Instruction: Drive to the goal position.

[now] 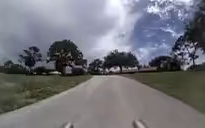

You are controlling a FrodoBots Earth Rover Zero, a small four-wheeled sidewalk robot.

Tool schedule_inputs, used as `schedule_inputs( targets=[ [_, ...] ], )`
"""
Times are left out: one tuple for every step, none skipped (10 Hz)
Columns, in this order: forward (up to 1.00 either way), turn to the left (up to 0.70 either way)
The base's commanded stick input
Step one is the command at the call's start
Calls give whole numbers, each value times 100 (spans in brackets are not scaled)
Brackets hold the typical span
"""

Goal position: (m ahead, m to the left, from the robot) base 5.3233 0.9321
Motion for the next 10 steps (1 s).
schedule_inputs(
  targets=[
    [85,0],
    [85,0],
    [85,0],
    [85,0],
    [85,0],
    [85,0],
    [85,0],
    [85,0],
    [85,-6],
    [85,-18]
  ],
)
